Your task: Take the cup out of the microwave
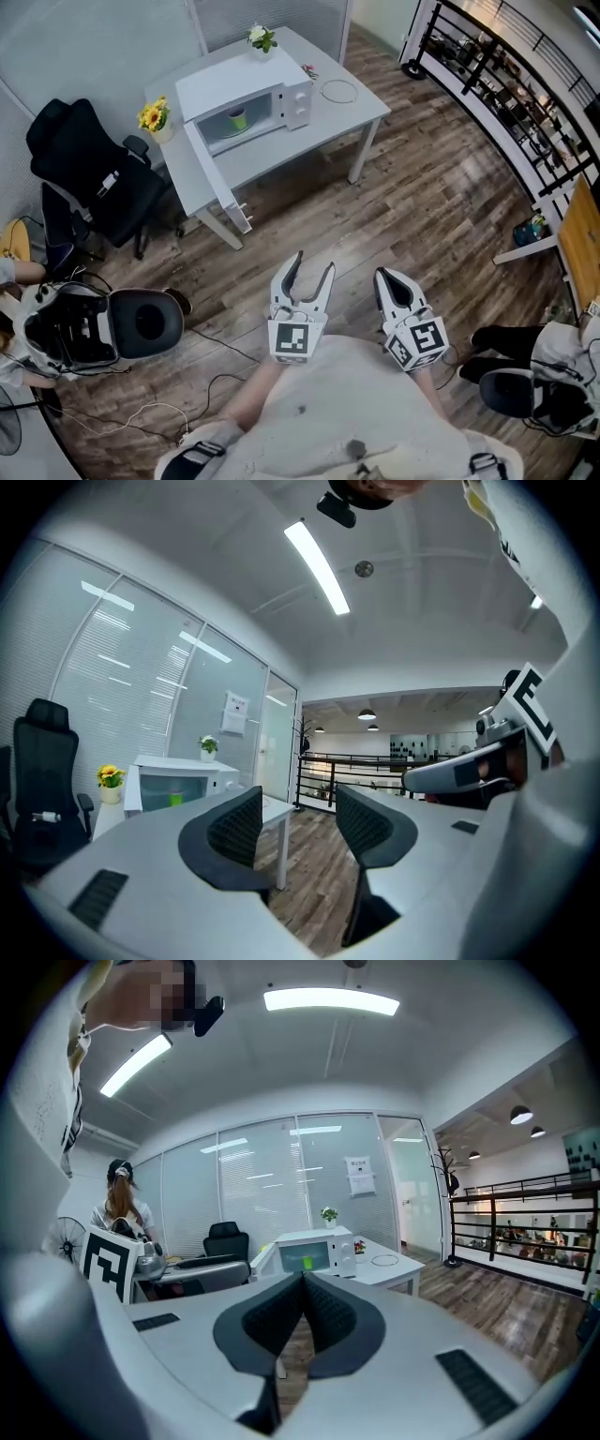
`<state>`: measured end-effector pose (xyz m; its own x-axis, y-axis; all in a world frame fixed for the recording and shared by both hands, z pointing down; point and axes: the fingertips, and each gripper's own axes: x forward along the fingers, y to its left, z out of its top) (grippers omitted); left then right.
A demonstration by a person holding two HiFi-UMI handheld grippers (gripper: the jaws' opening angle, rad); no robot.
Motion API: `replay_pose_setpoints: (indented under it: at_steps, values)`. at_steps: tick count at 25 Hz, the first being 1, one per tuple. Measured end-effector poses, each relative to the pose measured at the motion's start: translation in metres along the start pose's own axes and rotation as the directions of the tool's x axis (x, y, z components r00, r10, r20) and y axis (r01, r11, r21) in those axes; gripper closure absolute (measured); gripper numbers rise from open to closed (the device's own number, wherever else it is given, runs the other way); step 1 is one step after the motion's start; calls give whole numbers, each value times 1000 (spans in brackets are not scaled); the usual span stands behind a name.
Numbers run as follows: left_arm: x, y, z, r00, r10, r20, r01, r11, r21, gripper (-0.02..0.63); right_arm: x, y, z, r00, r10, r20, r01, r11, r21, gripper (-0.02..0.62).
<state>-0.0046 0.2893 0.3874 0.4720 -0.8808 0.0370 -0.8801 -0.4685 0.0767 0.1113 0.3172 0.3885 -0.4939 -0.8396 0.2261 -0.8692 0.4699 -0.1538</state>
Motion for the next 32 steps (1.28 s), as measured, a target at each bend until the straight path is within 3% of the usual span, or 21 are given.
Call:
replay_pose_setpoints:
  at_steps: [17, 27, 32]
  values:
    - [50, 67, -12, 998, 17, -56, -18, 1000, -13, 357, 74, -19, 8, 999, -37, -11, 37, 999, 39, 586]
    - [65, 108, -15, 986, 145, -84, -146, 989, -14, 357, 138, -23, 16, 995, 94, -20, -93, 996, 14, 586]
    - [97, 122, -10, 987, 158, -33, -159, 987, -1, 357, 186, -36, 23, 985, 171, -33, -170, 985, 7, 586]
